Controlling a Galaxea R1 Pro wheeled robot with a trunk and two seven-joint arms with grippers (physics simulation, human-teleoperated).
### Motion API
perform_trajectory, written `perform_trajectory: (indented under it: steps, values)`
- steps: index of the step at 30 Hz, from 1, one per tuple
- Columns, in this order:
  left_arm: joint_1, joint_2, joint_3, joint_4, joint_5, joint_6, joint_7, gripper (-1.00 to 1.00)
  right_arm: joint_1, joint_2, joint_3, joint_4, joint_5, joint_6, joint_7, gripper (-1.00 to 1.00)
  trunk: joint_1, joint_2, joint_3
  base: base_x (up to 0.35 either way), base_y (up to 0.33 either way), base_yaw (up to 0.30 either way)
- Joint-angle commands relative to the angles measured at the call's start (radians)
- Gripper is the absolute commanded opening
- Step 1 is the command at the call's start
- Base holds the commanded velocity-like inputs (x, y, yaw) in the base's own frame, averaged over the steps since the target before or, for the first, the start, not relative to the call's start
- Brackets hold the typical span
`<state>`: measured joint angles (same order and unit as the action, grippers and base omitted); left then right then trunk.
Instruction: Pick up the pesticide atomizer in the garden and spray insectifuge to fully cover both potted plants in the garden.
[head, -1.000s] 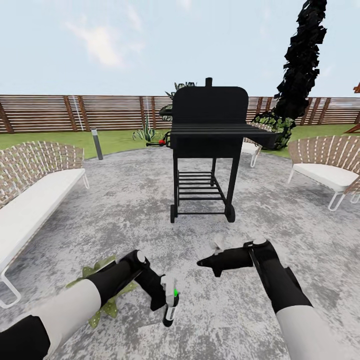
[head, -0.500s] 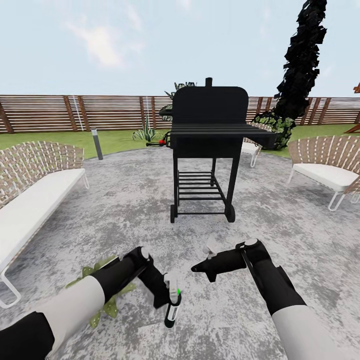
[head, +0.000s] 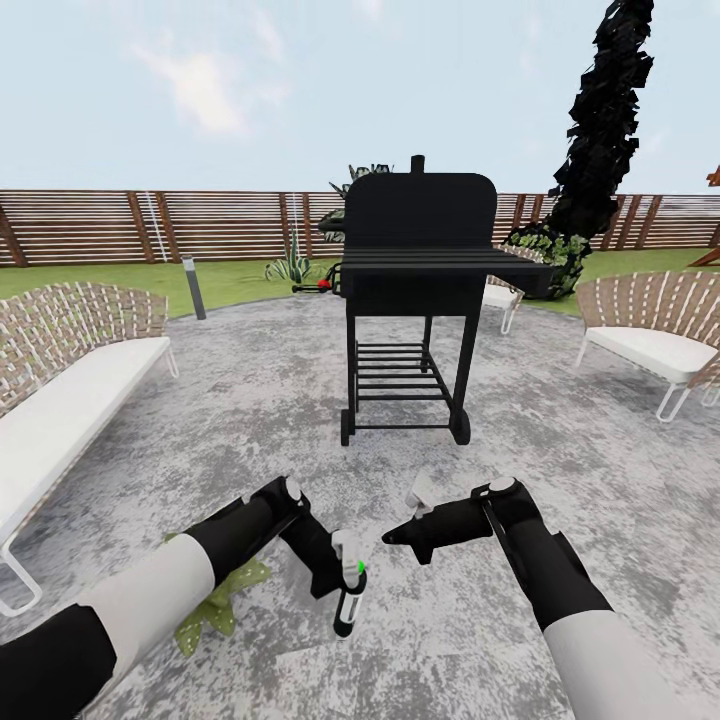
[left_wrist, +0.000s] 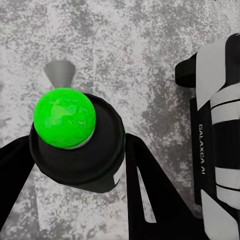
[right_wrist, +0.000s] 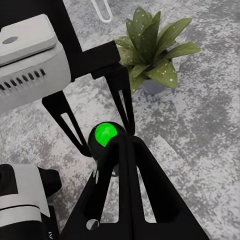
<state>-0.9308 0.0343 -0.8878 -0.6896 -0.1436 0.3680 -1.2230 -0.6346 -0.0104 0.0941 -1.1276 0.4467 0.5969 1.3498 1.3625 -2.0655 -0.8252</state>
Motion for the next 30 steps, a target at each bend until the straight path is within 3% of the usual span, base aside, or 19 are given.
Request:
perform_trajectory:
  steps: [1, 10, 18, 30]
  values:
    - [-0.002, 0.0, -0.002, -0.002, -0.001, 0.01, -0.003, -1.0, -0.001, 0.0, 0.001, -0.001, 0.004, 0.009, 0.005, -1.0, 0.0, 0.0, -0.001, 0.0, 0.0, 0.0]
    - [-0.005, -0.004, -0.001, -0.002, -0.001, 0.011, -0.003, -1.0, -0.001, 0.001, 0.002, -0.002, 0.004, 0.009, 0.005, -1.0, 0.0, 0.0, -0.001, 0.0, 0.0, 0.0]
    - [-0.005, -0.031, 0.0, -0.002, -0.001, 0.011, -0.003, -1.0, -0.001, 0.001, 0.002, -0.002, 0.004, 0.009, 0.005, -1.0, 0.0, 0.0, -0.001, 0.0, 0.0, 0.0]
    - [-0.036, -0.031, 0.006, -0.002, -0.001, 0.017, -0.004, -1.0, -0.001, 0.001, 0.002, -0.002, 0.004, 0.009, 0.005, -1.0, 0.0, 0.0, -0.001, 0.0, 0.0, 0.0]
